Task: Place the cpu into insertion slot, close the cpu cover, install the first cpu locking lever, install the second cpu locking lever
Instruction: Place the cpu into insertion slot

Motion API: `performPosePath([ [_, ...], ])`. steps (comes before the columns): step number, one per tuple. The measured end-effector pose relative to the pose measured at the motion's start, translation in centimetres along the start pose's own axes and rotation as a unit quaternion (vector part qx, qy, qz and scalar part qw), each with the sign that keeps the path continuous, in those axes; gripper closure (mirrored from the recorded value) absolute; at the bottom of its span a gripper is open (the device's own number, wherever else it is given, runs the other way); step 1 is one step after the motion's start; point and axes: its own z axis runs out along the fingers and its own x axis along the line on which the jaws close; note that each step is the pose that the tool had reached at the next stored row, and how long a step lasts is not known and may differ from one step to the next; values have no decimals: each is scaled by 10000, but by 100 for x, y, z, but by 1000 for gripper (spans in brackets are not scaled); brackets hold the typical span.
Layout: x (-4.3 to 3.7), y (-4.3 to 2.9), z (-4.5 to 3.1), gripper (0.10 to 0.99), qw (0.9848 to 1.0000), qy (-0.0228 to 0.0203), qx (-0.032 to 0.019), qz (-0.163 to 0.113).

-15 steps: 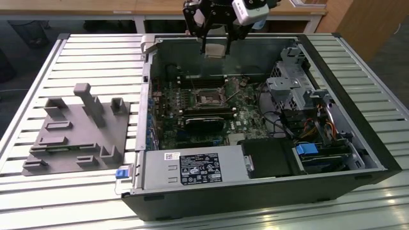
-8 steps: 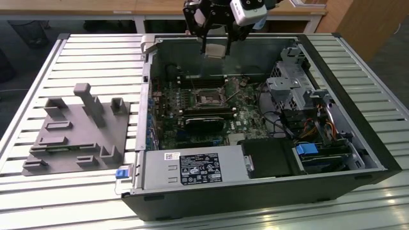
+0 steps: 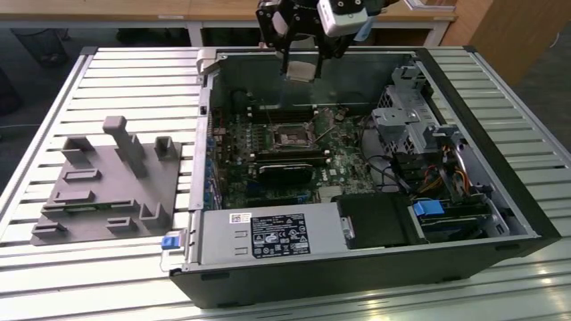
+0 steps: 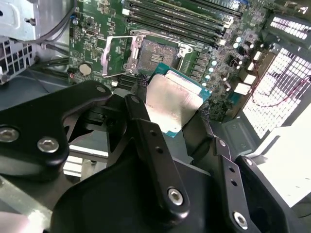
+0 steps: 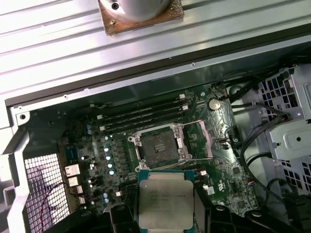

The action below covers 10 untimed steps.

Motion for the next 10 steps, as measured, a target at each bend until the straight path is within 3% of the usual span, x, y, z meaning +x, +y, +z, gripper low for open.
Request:
performPosePath([
  [10, 0, 0, 3, 545, 9992, -35, -7, 407],
])
